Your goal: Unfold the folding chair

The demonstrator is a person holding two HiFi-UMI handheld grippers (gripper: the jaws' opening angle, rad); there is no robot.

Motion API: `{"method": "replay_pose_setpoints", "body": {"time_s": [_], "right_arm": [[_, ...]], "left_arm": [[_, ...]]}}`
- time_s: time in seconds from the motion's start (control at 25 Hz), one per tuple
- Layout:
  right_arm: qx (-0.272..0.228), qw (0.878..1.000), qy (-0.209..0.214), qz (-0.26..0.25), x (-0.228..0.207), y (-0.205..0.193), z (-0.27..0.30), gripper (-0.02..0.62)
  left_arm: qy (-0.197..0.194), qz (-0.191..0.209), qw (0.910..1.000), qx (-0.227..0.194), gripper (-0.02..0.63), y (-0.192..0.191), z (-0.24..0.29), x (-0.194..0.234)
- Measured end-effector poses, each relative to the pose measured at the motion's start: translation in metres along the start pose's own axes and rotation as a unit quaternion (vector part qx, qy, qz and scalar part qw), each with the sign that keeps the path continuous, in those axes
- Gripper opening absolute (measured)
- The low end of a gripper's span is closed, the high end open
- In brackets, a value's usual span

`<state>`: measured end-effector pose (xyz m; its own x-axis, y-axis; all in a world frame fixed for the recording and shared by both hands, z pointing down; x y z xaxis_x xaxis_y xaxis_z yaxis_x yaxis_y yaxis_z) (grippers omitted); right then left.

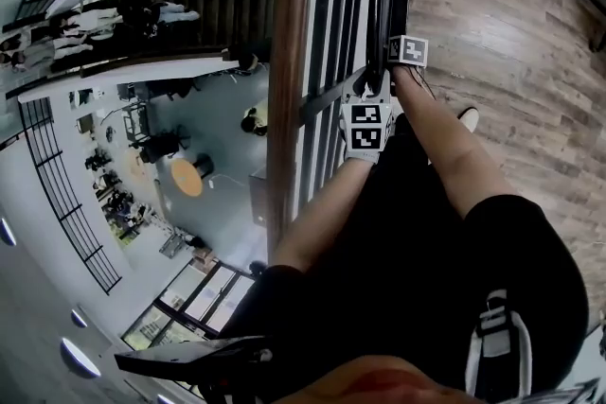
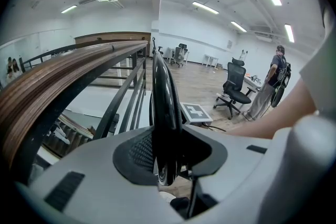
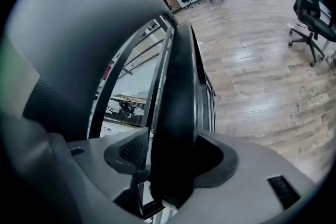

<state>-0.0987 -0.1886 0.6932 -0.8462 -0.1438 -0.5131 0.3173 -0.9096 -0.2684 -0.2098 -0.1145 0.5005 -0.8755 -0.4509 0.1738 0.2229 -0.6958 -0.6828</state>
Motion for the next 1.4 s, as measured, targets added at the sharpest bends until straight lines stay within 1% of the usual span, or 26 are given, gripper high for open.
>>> {"method": "replay_pose_setpoints", "body": {"time_s": [0.04, 0.12, 0.16, 0.2, 0.32, 0.36, 0.48, 0.56, 0.76, 0.84, 0.92, 1.04, 1.2, 1.32, 1.4], "right_arm": [[0.005, 1.0, 0.0, -0.003, -0.004, -0.001, 0.003, 0.248], [0.011, 1.0, 0.016, -0.024, -0.005, -0.001, 0.005, 0.217], [0.011, 0.999, 0.024, -0.032, -0.004, -0.001, 0.004, 0.173], [0.011, 0.999, 0.029, -0.033, -0.003, -0.001, 0.003, 0.155], [0.01, 0.999, 0.04, -0.011, -0.012, -0.006, 0.0, 0.149], [0.008, 0.999, 0.043, -0.012, -0.018, -0.006, 0.0, 0.146], [0.005, 0.999, 0.05, -0.02, -0.039, -0.007, -0.006, 0.146], [0.007, 0.998, 0.056, -0.008, -0.055, -0.009, -0.012, 0.146], [0.024, 0.996, 0.078, 0.018, -0.105, -0.013, -0.025, 0.146], [0.026, 0.994, 0.097, 0.032, -0.125, -0.016, -0.029, 0.146], [0.025, 0.991, 0.124, 0.039, -0.145, -0.019, -0.031, 0.146], [0.021, 0.985, 0.163, 0.046, -0.175, -0.026, -0.033, 0.146], [0.021, 0.977, 0.202, 0.059, -0.213, -0.03, -0.034, 0.146], [0.017, 0.97, 0.231, 0.07, -0.246, -0.035, -0.034, 0.146], [0.014, 0.965, 0.252, 0.078, -0.271, -0.04, -0.032, 0.146]], "left_arm": [[-0.002, 0.001, 1.0, -0.003, 0.117, -0.001, 0.0, 0.0], [-0.009, 0.002, 0.9999, -0.009, 0.117, -0.002, -0.001, 0.003], [-0.012, 0.001, 0.9999, -0.01, 0.117, -0.002, -0.002, 0.006], [-0.013, -0.001, 0.9999, -0.01, 0.117, -0.002, -0.002, 0.01], [-0.011, -0.009, 0.9999, -0.009, 0.115, -0.001, -0.002, 0.02], [-0.012, -0.009, 0.9998, -0.009, 0.115, -0.001, -0.001, 0.021], [-0.023, -0.001, 0.9997, -0.009, 0.115, -0.001, 0.003, 0.011], [-0.028, 0.002, 0.9996, -0.002, 0.109, -0.003, 0.008, 0.001], [-0.017, -0.014, 0.9997, 0.005, 0.104, -0.006, 0.016, -0.006], [-0.009, -0.023, 0.9997, 0.006, 0.104, -0.008, 0.016, 0.0], [-0.005, -0.027, 0.9996, 0.009, 0.106, -0.011, 0.018, 0.004], [-0.007, -0.034, 0.9993, 0.015, 0.106, -0.016, 0.023, 0.001], [-0.01, -0.051, 0.9983, 0.026, 0.106, -0.02, 0.032, 0.006], [-0.023, -0.04, 0.998, 0.044, 0.106, -0.022, 0.044, 0.0], [-0.024, -0.031, 0.9979, 0.051, 0.106, -0.025, 0.055, -0.007]]}}
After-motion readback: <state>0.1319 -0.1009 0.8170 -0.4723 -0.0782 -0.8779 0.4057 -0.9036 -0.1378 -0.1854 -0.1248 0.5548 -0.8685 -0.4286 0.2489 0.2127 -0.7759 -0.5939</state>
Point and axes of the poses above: the fingertips, and each gripper's own axes: z forward along the fingers, x to its left, y out of its top, the point moved 9 cm from there along -z, backward along the fingers, and after that the axes turned 2 degrees about -z, right-handed, at the moved point
